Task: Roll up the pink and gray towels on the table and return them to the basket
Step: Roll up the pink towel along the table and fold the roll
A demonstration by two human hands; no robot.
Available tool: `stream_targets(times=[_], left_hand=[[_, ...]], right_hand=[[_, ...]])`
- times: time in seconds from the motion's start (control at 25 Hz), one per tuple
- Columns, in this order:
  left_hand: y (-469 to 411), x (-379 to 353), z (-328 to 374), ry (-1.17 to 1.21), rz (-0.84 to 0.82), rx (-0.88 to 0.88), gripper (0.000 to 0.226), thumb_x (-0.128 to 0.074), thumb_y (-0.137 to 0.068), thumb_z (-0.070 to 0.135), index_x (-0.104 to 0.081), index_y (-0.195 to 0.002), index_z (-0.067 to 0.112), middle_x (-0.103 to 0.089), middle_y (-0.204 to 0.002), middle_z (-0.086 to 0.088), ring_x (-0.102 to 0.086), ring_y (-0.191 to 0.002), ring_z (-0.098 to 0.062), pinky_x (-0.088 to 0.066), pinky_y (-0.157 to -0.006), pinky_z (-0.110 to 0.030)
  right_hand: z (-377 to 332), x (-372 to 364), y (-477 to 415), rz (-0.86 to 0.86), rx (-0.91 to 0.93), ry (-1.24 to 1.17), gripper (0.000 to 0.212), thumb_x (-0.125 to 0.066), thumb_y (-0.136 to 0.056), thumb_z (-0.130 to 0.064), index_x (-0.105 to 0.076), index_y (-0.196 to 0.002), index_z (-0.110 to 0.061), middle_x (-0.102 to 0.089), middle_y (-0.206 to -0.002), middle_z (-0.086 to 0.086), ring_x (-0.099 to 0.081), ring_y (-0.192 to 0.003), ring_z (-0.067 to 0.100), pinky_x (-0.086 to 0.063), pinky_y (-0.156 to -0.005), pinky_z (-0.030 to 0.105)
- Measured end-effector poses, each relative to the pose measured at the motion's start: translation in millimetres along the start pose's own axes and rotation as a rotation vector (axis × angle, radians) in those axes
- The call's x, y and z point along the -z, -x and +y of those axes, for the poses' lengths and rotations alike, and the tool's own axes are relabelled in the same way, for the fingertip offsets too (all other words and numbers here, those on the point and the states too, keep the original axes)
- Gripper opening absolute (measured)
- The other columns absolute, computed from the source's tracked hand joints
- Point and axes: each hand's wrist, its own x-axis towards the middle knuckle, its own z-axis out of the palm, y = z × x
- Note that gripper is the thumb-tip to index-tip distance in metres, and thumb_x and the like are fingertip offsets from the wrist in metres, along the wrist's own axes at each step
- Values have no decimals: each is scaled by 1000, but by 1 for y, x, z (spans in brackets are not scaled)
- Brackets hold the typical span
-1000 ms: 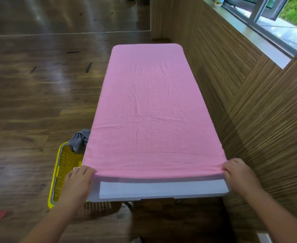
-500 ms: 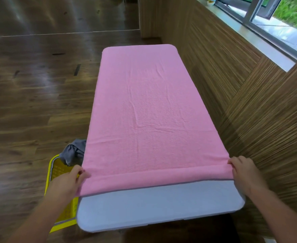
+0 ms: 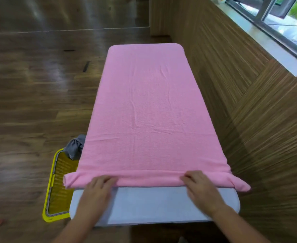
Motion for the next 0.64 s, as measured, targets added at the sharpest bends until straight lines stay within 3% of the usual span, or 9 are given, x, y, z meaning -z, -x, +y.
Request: stream_targets(times=[0.16, 0.32, 0.4, 0.56, 0.64], left_hand=[[21, 28, -64, -96, -47, 216, 51, -43, -80, 31, -61, -126, 20, -58, -124, -3, -57, -104, -35, -49, -85, -47], [15, 30, -65, -102, -47, 311, 44, -56, -82, 31, -61, -124, 20, -57, -123, -2, -55, -99, -34, -52, -79, -49], [14, 30, -70, -101, -25, 309, 40, -54, -81, 27, -62, -119, 20, -58, -116, -1, -54, -93, -32, -52, -75, -48], [8, 34, -89, -77, 25, 223, 34, -40, -81, 30, -69, -97, 19, -59, -95, 4, -51, -86, -27, -45, -77, -41], [3, 42, -95, -31, 41, 156, 29, -41, -84, 29, -68, -89, 20, -59, -95, 6, -52, -88, -25, -42, -80, -38]], right_hand=[[93, 45, 39, -48, -181, 161, 54, -87, -59, 1, -74, -110, -13, -69, -110, 7, -59, -102, 24, -57, -81, 42], [113, 53, 30, -104, -293, 166, 55, -84, -63, 1, -73, -115, -15, -65, -114, 8, -56, -103, 22, -58, -80, 40], [113, 56, 24, -123, -365, 87, 54, -79, -68, -1, -68, -117, -21, -63, -113, 0, -53, -103, 15, -55, -83, 35], [107, 67, 18, -157, -405, 4, 24, -79, -71, -4, -73, -85, -23, -60, -104, -9, -47, -102, 8, -48, -81, 29], [106, 74, 14, -187, -488, -39, 23, -76, -78, -6, -73, -80, -29, -58, -96, -14, -47, -95, 3, -44, -76, 24]])
